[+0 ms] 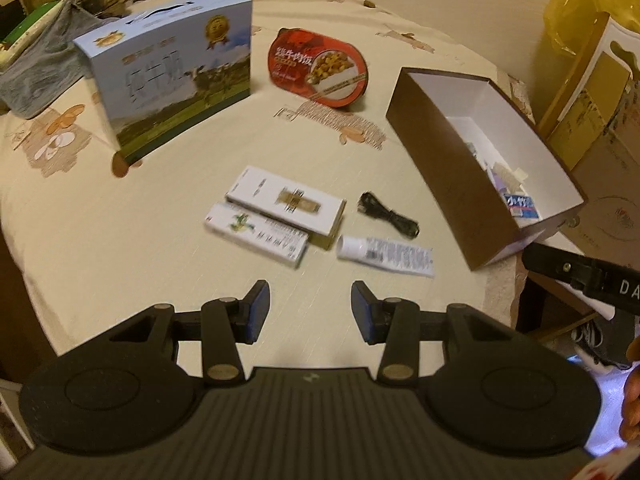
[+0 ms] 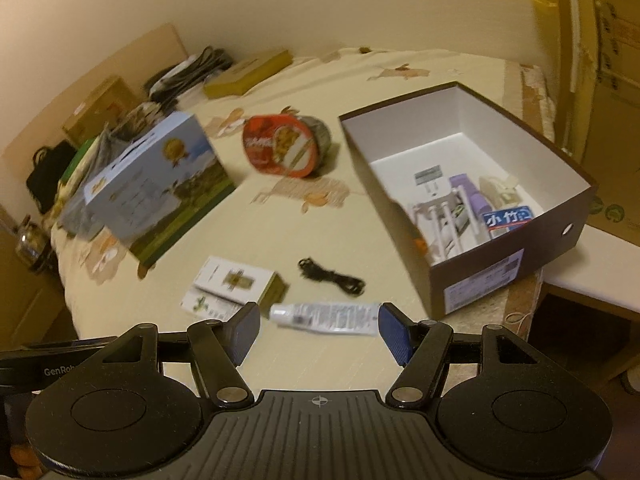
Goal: Organize rigid objects
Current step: 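Move both open tools back from the shoebox toward the remaining items, then grasp the white tube with the right tool and lift it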
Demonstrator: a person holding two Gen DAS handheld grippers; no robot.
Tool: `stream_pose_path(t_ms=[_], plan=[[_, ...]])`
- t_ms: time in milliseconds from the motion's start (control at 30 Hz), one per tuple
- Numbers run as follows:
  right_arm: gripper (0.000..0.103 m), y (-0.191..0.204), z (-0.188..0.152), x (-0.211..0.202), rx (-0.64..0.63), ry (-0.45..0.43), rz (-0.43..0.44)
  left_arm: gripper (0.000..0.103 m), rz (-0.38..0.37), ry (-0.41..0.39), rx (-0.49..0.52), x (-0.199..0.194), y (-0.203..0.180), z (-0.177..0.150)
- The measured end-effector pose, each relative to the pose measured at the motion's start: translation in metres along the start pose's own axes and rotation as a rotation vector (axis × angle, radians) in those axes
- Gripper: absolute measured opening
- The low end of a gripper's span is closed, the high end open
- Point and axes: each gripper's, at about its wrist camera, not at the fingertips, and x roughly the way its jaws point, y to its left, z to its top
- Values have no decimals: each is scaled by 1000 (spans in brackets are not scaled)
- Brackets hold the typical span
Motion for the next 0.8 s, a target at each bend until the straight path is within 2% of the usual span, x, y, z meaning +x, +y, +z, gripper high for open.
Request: stream_pose_path(t_ms=[433, 800], plan=[[63, 28, -24, 7, -65, 49, 14, 41, 36, 29, -1, -4, 16, -26], [63, 13, -35, 32, -37, 107, -8, 41, 35, 76, 10, 26, 13, -34]])
